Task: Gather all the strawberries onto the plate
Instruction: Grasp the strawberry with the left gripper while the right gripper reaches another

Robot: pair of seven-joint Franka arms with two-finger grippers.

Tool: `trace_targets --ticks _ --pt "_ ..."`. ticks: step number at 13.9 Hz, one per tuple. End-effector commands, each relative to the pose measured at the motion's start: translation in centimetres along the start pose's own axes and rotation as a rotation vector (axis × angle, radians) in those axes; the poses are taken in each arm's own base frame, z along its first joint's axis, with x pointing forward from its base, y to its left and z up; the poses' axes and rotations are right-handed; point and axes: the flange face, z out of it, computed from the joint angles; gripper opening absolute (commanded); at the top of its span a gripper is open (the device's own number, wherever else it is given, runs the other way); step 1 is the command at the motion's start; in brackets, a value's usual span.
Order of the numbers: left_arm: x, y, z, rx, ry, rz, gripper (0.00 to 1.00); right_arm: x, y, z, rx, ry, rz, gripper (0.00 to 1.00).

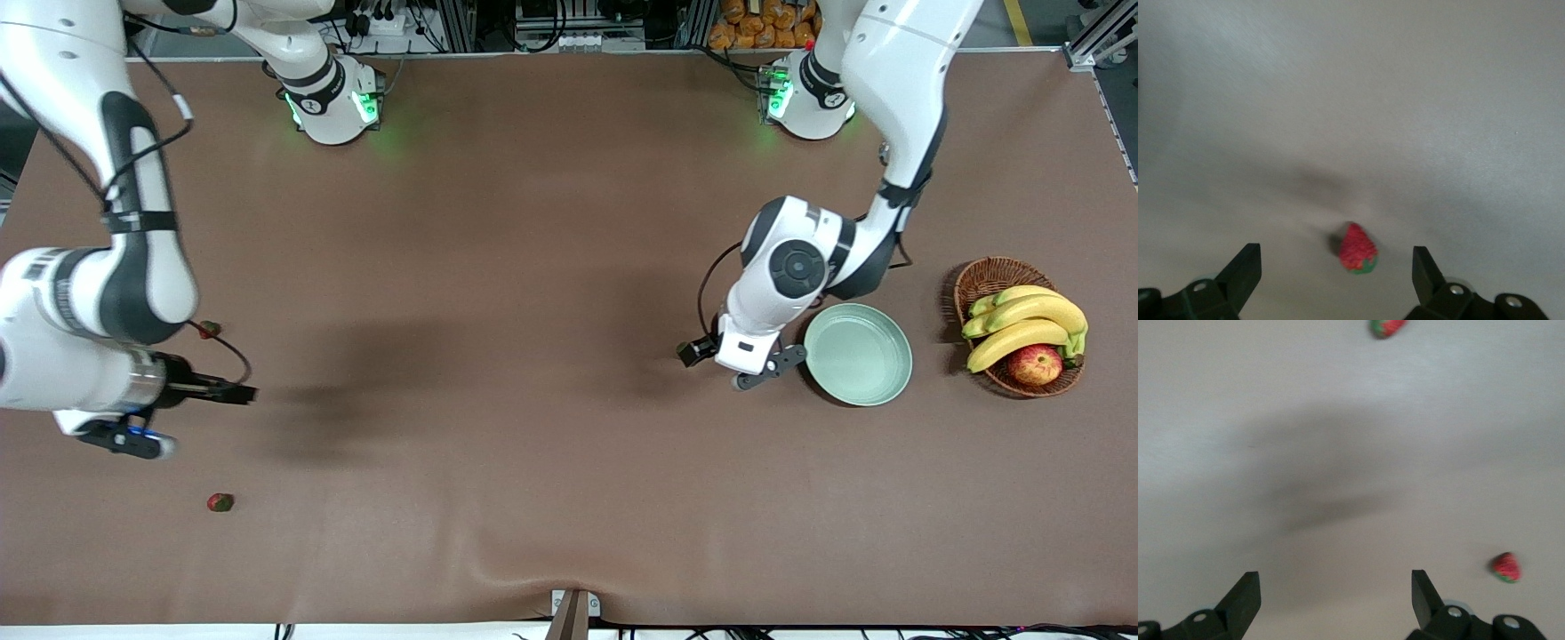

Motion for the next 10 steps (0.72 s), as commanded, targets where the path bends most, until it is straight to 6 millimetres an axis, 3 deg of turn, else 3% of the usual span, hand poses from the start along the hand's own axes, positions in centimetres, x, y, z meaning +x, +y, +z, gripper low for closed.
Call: trace_targets --ticks 1,2,5,6,8,10 --pt "-0.6 1.0 1.2 -0.029 0.030 -0.064 1.00 -0.9 4.6 0.5 -0.060 0.000 -0.046 1.00" --pt "-1.0 1.1 1.9 -0.028 0.026 -0.084 1.00 -0.8 6.4 0.8 -0.066 -0.004 -0.027 1.00" --pt "-1.1 0.7 3.6 -0.009 0.015 -0.096 0.96 -1.4 8.9 2.6 -0.111 -0.042 -0.032 1.00" --pt "-1.1 0.7 4.0 -0.005 0.011 -0.095 0.88 -1.5 10.9 3.7 -0.104 -0.041 -0.058 1.00" --pt "-1.1 0.6 4.6 0.000 0.013 -0.090 0.86 -2.0 13.7 6.9 -0.097 -0.003 -0.102 1.00" --pt "-1.1 0.6 4.8 0.000 0.012 -0.090 0.84 -2.5 14.2 9.1 -0.097 0.009 -0.103 0.93"
